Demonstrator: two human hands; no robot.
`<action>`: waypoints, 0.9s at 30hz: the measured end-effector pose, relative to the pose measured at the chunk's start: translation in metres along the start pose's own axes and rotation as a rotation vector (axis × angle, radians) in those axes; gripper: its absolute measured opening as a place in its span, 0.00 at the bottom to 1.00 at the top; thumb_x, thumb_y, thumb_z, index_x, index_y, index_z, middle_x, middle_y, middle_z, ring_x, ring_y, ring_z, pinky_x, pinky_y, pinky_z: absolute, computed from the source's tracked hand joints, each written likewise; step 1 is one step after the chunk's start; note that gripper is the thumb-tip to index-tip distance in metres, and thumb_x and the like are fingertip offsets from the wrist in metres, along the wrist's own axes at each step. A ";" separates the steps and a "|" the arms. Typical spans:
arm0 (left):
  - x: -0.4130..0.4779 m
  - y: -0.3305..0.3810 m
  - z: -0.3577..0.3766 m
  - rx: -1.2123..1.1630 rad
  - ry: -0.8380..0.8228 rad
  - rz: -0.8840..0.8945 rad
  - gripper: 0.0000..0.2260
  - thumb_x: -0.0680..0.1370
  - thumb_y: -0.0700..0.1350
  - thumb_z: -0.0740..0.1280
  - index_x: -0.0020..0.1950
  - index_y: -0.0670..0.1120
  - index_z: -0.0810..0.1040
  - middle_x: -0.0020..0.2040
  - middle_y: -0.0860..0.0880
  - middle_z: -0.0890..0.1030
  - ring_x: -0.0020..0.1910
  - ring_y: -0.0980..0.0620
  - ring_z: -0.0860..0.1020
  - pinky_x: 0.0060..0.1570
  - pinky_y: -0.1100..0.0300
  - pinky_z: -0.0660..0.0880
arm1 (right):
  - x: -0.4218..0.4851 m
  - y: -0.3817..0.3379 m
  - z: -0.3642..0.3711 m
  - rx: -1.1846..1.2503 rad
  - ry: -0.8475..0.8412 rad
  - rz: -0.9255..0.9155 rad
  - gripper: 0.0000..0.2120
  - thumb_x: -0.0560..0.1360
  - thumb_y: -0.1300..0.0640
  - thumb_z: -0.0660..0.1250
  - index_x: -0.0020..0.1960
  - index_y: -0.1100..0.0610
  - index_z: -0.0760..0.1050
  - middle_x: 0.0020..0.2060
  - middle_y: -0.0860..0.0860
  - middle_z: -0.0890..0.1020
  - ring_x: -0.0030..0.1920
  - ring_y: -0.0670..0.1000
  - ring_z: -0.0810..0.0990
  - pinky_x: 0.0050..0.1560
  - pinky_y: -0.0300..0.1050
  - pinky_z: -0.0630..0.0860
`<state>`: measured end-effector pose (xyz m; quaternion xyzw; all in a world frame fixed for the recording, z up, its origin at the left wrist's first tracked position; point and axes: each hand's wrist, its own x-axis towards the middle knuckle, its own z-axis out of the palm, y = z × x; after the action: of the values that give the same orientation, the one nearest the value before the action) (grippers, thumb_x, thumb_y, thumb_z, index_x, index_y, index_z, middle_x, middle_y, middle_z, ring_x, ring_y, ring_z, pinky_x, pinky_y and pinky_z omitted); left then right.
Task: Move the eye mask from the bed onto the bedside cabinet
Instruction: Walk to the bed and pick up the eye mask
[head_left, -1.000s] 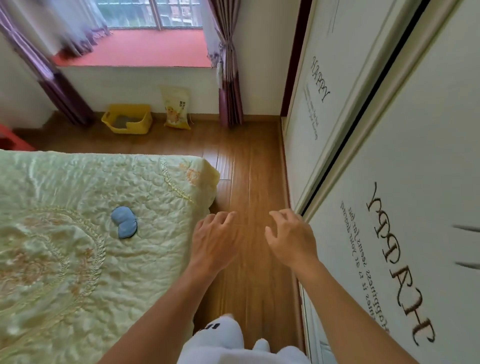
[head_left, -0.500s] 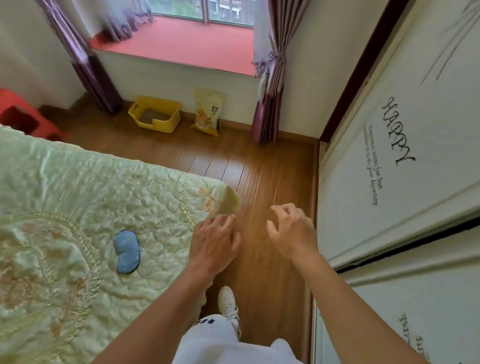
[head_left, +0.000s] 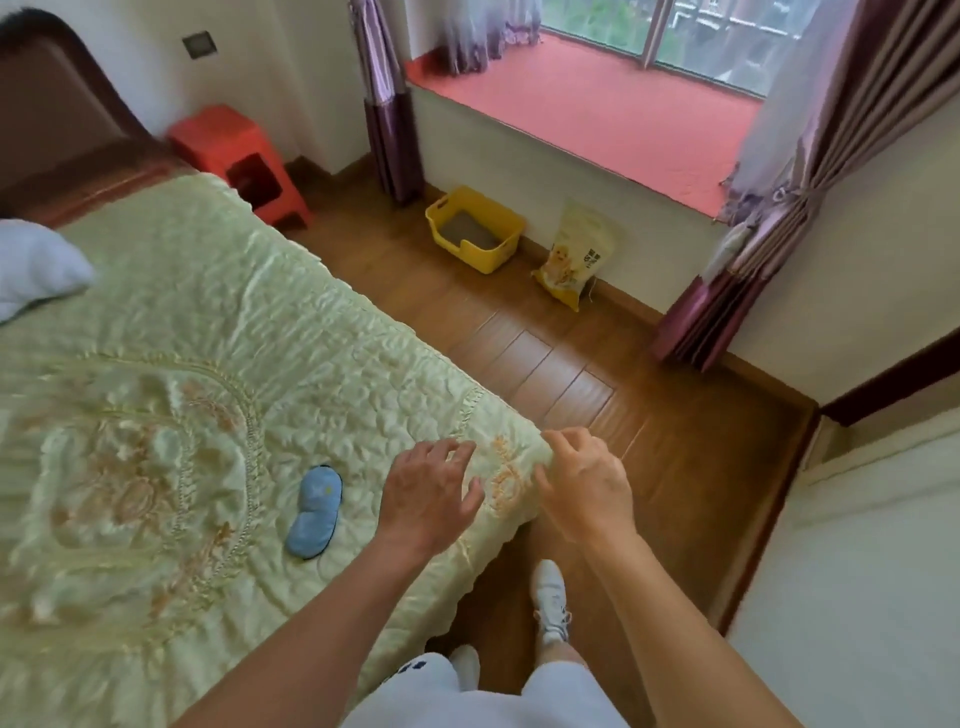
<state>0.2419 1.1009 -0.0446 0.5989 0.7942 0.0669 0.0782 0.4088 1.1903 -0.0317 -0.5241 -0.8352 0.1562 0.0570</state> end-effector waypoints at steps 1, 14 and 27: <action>0.005 -0.005 0.001 -0.003 0.007 -0.047 0.22 0.75 0.57 0.56 0.64 0.49 0.77 0.57 0.49 0.83 0.52 0.47 0.80 0.48 0.50 0.77 | 0.014 -0.003 0.004 0.001 -0.030 -0.038 0.19 0.79 0.46 0.64 0.68 0.50 0.74 0.64 0.52 0.80 0.62 0.54 0.78 0.62 0.54 0.77; 0.006 -0.052 -0.007 -0.041 0.064 -0.711 0.18 0.75 0.53 0.64 0.63 0.47 0.77 0.58 0.47 0.82 0.55 0.44 0.79 0.50 0.46 0.75 | 0.148 -0.073 0.038 -0.061 -0.322 -0.695 0.21 0.80 0.46 0.63 0.70 0.52 0.72 0.66 0.54 0.79 0.64 0.57 0.77 0.63 0.54 0.75; -0.062 -0.141 0.058 -0.143 0.027 -1.030 0.25 0.76 0.53 0.63 0.72 0.45 0.69 0.66 0.46 0.77 0.63 0.45 0.74 0.60 0.48 0.72 | 0.152 -0.166 0.151 -0.111 -0.470 -1.025 0.20 0.78 0.51 0.68 0.68 0.56 0.75 0.65 0.56 0.80 0.63 0.60 0.79 0.61 0.57 0.77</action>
<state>0.1379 1.0039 -0.1264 0.1224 0.9803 0.0817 0.1315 0.1603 1.2291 -0.1317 -0.0048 -0.9802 0.1768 -0.0894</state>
